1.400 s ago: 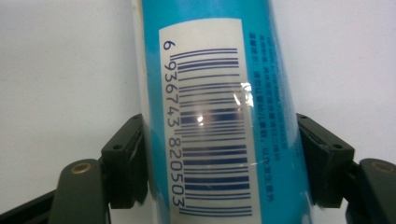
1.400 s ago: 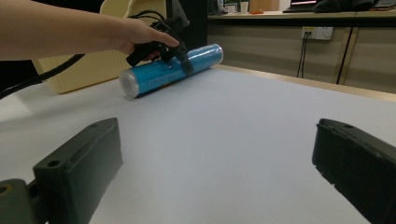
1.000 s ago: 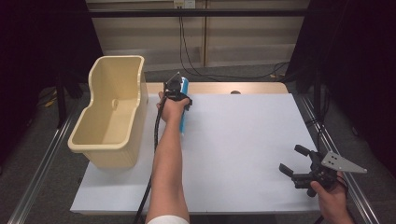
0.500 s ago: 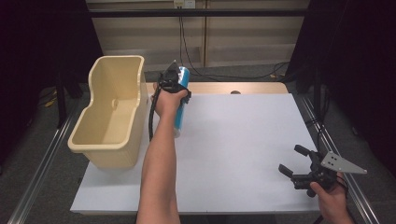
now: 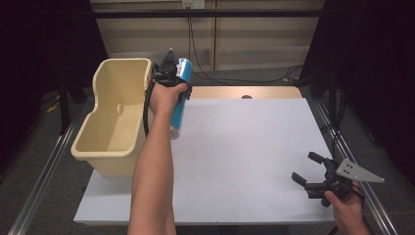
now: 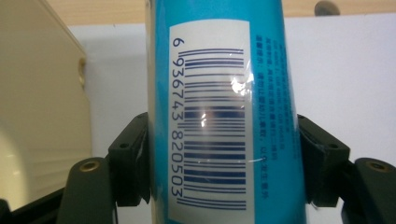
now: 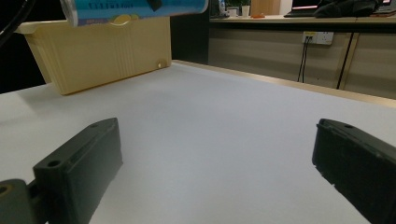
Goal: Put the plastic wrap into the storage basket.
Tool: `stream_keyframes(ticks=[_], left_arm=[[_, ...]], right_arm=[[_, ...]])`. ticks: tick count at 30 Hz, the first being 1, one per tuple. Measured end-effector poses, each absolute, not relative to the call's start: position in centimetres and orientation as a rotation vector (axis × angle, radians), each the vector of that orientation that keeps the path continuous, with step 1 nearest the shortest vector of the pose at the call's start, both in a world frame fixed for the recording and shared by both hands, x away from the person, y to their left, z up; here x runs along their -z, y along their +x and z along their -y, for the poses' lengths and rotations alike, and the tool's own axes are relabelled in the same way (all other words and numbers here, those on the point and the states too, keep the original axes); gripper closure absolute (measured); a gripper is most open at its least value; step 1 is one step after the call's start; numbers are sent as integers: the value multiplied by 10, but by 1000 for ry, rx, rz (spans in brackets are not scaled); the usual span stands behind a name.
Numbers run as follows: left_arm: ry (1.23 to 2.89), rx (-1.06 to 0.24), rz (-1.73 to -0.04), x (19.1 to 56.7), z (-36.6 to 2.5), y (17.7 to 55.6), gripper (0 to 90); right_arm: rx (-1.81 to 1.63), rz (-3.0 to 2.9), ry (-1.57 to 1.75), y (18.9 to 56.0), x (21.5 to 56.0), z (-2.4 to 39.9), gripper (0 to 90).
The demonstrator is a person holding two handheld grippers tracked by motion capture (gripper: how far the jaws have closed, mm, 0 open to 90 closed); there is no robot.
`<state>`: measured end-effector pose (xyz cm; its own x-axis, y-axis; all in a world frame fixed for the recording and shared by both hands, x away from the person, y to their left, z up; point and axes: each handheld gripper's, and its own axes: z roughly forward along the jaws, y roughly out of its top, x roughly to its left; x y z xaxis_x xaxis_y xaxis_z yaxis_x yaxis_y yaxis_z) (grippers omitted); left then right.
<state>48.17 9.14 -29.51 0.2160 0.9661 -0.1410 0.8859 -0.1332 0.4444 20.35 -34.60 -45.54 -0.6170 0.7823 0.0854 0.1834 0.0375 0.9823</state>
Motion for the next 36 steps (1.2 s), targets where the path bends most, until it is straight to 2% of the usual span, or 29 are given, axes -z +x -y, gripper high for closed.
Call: stream_keyframes(ticks=[15, 27, 36], left_arm=[[2012, -305, -1719, 246, -119, 462, 315], [1971, -339, -1760, 228, -157, 445, 315], [1941, -357, -1804, 229, -183, 435, 315]], right_arm=[[-1621, -1830, 966, 203, 454, 346, 11], [-1620, -1837, 967, 203, 454, 343, 11], [-1620, -1839, 964, 202, 454, 341, 11]])
